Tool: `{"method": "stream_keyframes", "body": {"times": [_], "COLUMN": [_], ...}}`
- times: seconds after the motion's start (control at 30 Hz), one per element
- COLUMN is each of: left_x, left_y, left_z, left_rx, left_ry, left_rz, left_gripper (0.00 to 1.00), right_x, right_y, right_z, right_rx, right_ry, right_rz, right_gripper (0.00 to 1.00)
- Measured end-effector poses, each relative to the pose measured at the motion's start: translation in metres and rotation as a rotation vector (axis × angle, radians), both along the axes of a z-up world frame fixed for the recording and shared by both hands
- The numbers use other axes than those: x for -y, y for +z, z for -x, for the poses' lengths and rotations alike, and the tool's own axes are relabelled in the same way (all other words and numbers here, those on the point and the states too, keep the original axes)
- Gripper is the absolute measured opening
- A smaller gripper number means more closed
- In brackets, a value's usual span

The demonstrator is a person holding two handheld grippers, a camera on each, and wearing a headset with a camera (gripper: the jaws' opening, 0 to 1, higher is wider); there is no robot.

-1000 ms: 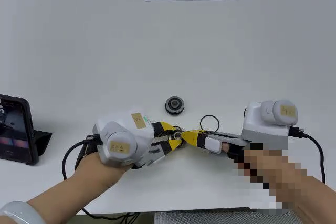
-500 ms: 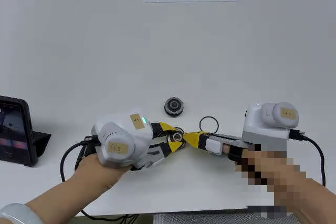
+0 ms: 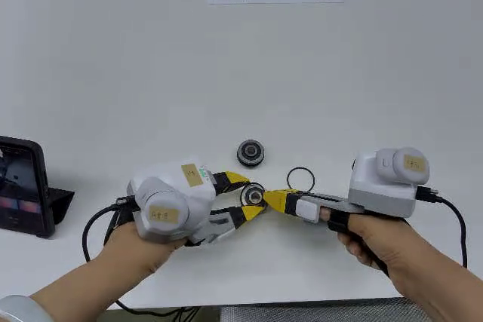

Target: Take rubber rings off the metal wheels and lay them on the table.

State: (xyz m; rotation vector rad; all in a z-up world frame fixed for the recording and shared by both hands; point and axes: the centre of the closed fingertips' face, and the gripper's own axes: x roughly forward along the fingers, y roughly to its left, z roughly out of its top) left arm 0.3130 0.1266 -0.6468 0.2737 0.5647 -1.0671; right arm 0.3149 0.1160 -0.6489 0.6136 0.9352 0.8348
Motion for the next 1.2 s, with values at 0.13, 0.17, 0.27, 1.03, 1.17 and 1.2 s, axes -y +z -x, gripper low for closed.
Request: {"method": "stream_keyframes", "body": {"times": [0.13,0.17,0.27,1.03,1.17,1.2], "left_x": [-0.003,-0.004,-0.005,-0.016,-0.018,-0.018], "left_y": [-0.001,-0.001,-0.002,-0.006,-0.007,-0.007], "left_z": [0.000,0.000,0.001,0.003,0.004,0.004], "left_rx": [0.000,0.001,-0.001,-0.009,-0.011,-0.012], "left_ry": [0.009,0.011,0.012,0.042,0.044,0.045], "left_rz": [-0.002,-0.003,-0.004,-0.005,-0.011,-0.010], "left_gripper": [0.30,0.31,0.32,0.45,0.46,0.46], "right_x": [0.000,-0.001,-0.001,-0.004,0.000,0.002], "right_y": [0.001,0.002,0.003,0.020,0.026,0.027], "right_z": [0.001,0.001,0.002,0.006,0.003,0.003], "right_rx": [0.000,0.001,0.002,0.008,0.017,0.018], "right_ry": [0.001,0.002,0.002,-0.012,-0.028,-0.033], "right_rz": [-0.004,-0.005,-0.010,-0.057,-0.065,-0.067], "right_gripper": [0.02,0.02,0.02,0.02,0.02,0.02]}}
